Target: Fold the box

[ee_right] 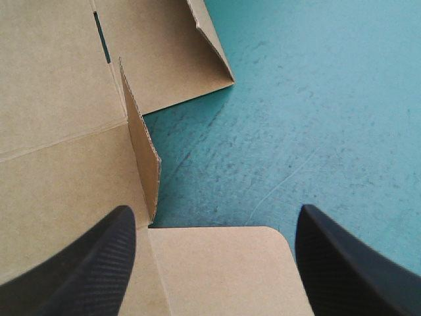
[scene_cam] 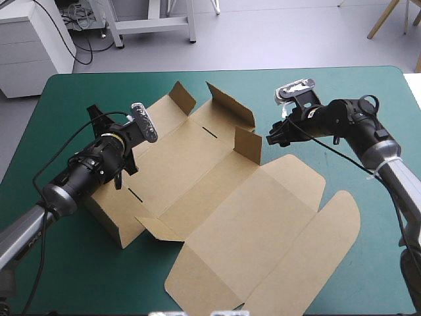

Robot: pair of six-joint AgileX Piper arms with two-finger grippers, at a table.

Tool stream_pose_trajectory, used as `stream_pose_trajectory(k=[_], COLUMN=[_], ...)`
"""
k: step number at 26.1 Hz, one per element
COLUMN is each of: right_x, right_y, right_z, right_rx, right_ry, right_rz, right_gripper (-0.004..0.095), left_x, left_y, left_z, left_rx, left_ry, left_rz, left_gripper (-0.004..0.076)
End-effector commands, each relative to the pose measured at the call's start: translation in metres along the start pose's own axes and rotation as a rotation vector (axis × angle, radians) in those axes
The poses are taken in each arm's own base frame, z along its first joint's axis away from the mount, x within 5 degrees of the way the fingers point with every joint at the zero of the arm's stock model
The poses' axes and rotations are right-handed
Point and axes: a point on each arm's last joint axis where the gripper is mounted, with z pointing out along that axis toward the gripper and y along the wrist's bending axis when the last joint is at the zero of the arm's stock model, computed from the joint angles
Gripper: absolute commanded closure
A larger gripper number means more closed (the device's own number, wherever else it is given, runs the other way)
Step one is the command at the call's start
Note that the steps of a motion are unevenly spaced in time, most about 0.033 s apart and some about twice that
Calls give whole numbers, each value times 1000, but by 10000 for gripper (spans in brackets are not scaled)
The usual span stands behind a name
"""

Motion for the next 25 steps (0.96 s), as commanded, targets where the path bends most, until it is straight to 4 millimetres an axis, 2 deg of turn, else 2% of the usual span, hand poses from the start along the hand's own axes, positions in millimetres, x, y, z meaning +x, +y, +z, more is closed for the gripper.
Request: stream_pose_trajectory(k=[1,4,7,12,17,21,25], right_x=[-13,-21,-39,-51,-67,-72,-73], right_y=[2,4,7,14,15,17,18], right_z=[-23,-36,-66,-104,-131,-138,-132], right_rx=[7,-9,-22,-56,-24,-41,-71], right_ry=[-83,-66,-67,-28,-131,-168,-164], right_rz=[-26,-75,-108,-147,-165,-164,-152], right_gripper=[288,288,288,287,288,288,288], left_x=[-7,-7,-6,-6,-6,-5,-5], left_y=[15,15,15,15,15,15,15], left_z=[-16,-16,-16,-16,-16,-16,-16], left_rx=[-61,-61,-60,-60,-59,-58,-58], left_ry=[-75,-77,-67,-66,-61,-56,-56], left_rz=[-24,-24,-19,-21,-27,-29,-29], left_gripper=[734,734,734,734,734,734,734])
